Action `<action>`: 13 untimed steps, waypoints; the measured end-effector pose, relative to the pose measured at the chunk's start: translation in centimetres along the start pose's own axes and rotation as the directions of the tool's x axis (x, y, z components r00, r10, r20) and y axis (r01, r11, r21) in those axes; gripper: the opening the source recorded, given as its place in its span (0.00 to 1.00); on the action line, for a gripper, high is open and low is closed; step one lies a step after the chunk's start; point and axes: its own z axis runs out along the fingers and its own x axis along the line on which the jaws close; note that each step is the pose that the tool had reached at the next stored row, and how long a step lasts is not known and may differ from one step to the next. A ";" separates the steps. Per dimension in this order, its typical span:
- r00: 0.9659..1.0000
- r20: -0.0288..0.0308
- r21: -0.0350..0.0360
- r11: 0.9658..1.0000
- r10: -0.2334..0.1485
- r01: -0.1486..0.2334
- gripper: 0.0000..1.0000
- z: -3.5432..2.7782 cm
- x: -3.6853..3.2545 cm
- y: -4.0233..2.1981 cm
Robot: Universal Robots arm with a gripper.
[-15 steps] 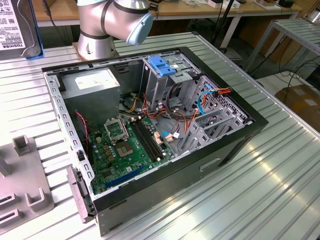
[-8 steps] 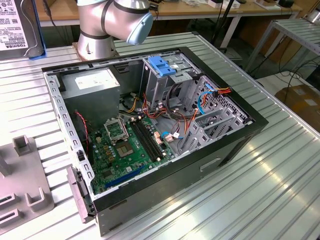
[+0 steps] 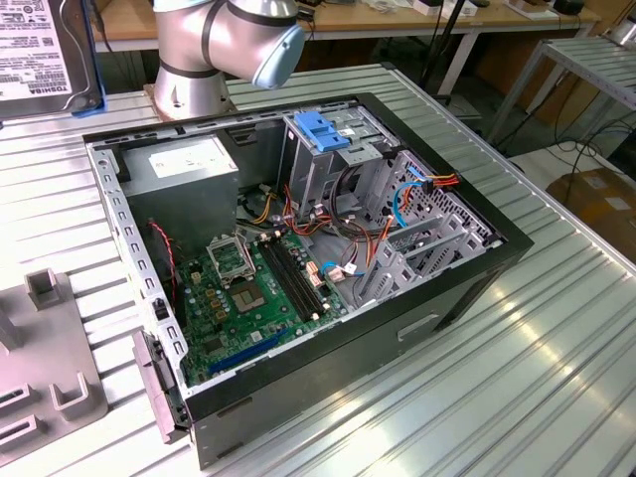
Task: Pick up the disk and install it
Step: 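Pick up the disk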
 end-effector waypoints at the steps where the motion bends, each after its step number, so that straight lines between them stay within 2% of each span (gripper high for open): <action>1: 1.000 0.000 0.000 1.000 0.000 0.000 0.37 -0.01 0.00 -0.21; 4: 1.000 0.000 0.000 1.000 0.000 0.000 0.37 -0.01 0.01 -1.04; 13: 1.000 0.000 0.000 1.000 0.004 -0.004 0.37 -0.02 0.47 -2.23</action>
